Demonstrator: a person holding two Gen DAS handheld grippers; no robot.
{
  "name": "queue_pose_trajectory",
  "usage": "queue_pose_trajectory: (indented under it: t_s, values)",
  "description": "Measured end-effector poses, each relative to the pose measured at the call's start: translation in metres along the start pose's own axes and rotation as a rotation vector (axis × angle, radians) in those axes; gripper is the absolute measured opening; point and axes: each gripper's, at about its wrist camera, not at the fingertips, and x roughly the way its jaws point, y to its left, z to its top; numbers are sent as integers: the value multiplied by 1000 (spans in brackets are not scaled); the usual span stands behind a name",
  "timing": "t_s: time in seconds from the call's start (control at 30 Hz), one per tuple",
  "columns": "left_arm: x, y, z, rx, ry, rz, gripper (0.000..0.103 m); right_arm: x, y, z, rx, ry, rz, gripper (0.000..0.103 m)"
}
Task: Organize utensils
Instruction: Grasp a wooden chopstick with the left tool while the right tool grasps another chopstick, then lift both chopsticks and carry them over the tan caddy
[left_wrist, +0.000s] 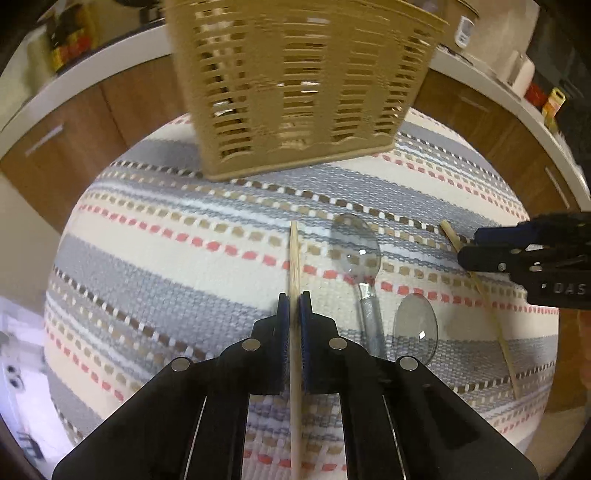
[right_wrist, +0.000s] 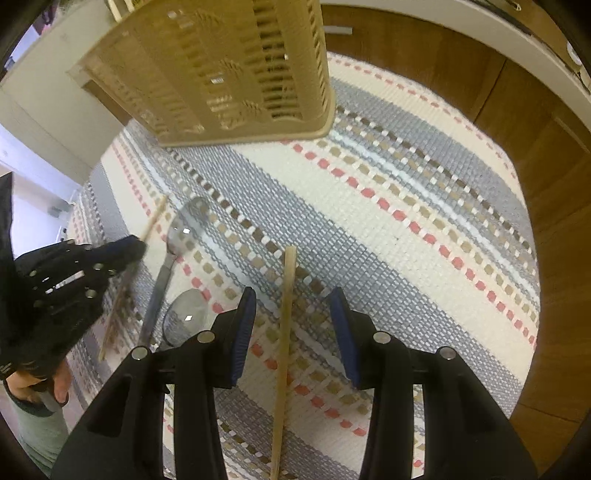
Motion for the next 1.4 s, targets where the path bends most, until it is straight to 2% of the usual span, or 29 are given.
queue_pose_trajectory:
  t_s: [0.1, 0.27, 0.37, 0.4, 0.5, 0.53, 0.63, 0.7, 0.73, 0.77, 1.0, 1.2, 1.4]
  values:
    - [-2, 15, -4, -53, 3, -14, 4, 1, 4, 1, -20, 6, -28, 36]
    - [-7, 32, -2, -100, 60, -69, 5, 11, 21, 4, -60, 30, -96, 33]
    - [-6, 40, 6, -108, 103, -106, 13, 16, 35, 3, -91, 47, -142, 31]
    - [-6, 40, 7, -102, 110, -107, 21, 17, 39, 2, -98, 51, -154, 29]
    - [-3, 27, 11, -62, 142, -81, 30, 20, 52, 2, -130, 59, -183, 18]
    - [-2, 24, 13, -49, 148, -61, 30, 20, 56, 2, -141, 64, -185, 11]
    - [1, 11, 18, 22, 163, 7, 28, 24, 75, -2, -206, 62, -225, 4]
    - [2, 0, 17, 72, 158, 92, 10, 25, 83, -11, -229, 49, -244, 4]
    - [1, -2, 16, 81, 152, 110, 7, 25, 83, -12, -232, 42, -240, 4]
    - [0, 0, 15, 71, 140, 110, 4, 24, 84, -13, -226, 37, -229, 4]
    - [-21, 11, 2, -34, 0, -13, 3, 7, 63, -18, -143, -19, -103, 4]
    - [-62, 7, -1, -81, -165, -56, 3, -25, 54, -24, -113, -132, 2, 4]
    - [-101, 6, 9, -106, -349, -111, 3, -61, 47, -29, -138, -286, 33, 4]
